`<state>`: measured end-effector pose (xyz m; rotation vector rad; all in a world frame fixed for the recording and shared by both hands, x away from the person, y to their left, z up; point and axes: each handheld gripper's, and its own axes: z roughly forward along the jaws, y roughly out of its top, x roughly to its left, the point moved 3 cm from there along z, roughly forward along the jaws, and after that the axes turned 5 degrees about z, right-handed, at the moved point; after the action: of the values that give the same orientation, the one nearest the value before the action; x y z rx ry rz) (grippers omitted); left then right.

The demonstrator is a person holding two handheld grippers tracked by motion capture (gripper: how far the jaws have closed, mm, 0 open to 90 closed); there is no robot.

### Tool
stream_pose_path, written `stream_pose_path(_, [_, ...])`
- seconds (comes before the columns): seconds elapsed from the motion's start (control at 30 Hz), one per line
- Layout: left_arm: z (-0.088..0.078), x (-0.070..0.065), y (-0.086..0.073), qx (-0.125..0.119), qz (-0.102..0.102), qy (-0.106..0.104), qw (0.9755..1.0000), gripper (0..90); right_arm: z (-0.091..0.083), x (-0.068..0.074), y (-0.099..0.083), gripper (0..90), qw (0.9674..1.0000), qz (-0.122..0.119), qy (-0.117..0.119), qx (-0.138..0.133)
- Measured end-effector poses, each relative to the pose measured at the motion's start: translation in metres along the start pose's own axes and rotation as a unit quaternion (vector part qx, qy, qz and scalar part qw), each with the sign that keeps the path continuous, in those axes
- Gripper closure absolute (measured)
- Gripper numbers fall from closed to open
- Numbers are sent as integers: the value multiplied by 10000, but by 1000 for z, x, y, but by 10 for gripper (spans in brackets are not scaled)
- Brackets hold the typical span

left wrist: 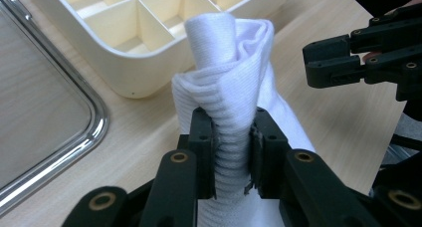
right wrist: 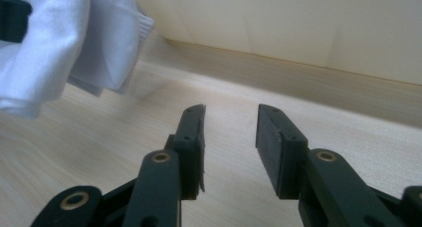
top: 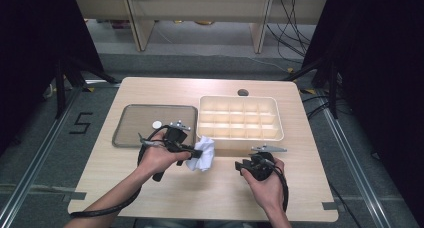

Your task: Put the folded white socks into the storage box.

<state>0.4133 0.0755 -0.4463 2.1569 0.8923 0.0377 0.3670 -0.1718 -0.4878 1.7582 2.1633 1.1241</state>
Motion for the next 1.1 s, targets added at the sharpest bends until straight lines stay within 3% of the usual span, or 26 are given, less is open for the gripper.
stream_pose_path(0.03, [-1, 0, 1, -18, 11, 0, 10000, 746, 1, -1, 0, 643, 9999, -95, 34, -91])
stream_pose_path(0.2, [-2, 0, 6, -106, 13, -36, 9999, 746, -1, 0, -2, 638, 10000, 9, 35, 40])
stream_pose_path(0.27, [-2, 1, 9, -186, 29, 41, 9998, 746, 1, -3, -1, 636, 9999, -105, 34, -88])
stream_pose_path(0.3, [-3, 1, 10, -194, 24, 20, 9998, 746, -1, -2, -2, 636, 10000, 39, 74, -18])
stream_pose_path(0.4, [-4, 0, 17, -267, 43, 36, 9996, 745, -1, -7, -2, 636, 9999, -110, 29, -129])
stream_pose_path(0.5, [-4, 1, 21, -305, 58, 6, 9995, 745, -2, -8, -1, 629, 10000, 38, 32, -86])
stream_pose_path(0.53, [-4, 1, 21, -299, 62, -4, 9995, 745, -1, -10, 0, 626, 9996, -134, 139, -205])
stream_pose_path(0.63, [-3, 1, 24, -321, 69, 43, 9995, 745, -2, -7, 1, 619, 9997, 103, 95, -220])
stream_pose_path(0.73, [-2, 2, 27, -324, 123, 84, 9994, 745, -1, -9, 1, 618, 9996, -22, 51, -278])
stream_pose_path(0.77, [-3, 2, 28, -335, 134, 94, 9993, 744, -1, -11, 1, 618, 9993, -183, 60, -313])
stream_pose_path(0.8, [-4, 3, 31, -381, 147, 106, 9991, 744, -3, -11, 1, 618, 9994, -207, -39, -269])
stream_pose_path(0.83, [-5, 4, 33, -401, 147, 115, 9990, 744, -2, -7, -1, 618, 9997, -31, 64, -254])
stream_pose_path(0.9, [-7, 6, 39, -432, 162, 173, 9988, 744, -2, -10, -1, 617, 9994, -188, 12, -292])
stream_pose_path(0.93, [-8, 7, 42, -424, 214, 203, 9987, 744, -3, -11, -2, 615, 9995, -187, -61, -238])
stream_pose_path(1.0, [-8, 8, 47, -477, 177, 212, 9985, 744, -4, -11, -2, 613, 9994, -178, 76, -298])
stream_pose_path(1.1, [-8, 10, 55, -515, 181, 236, 9982, 744, -5, -11, -2, 610, 9994, -172, 43, -302])
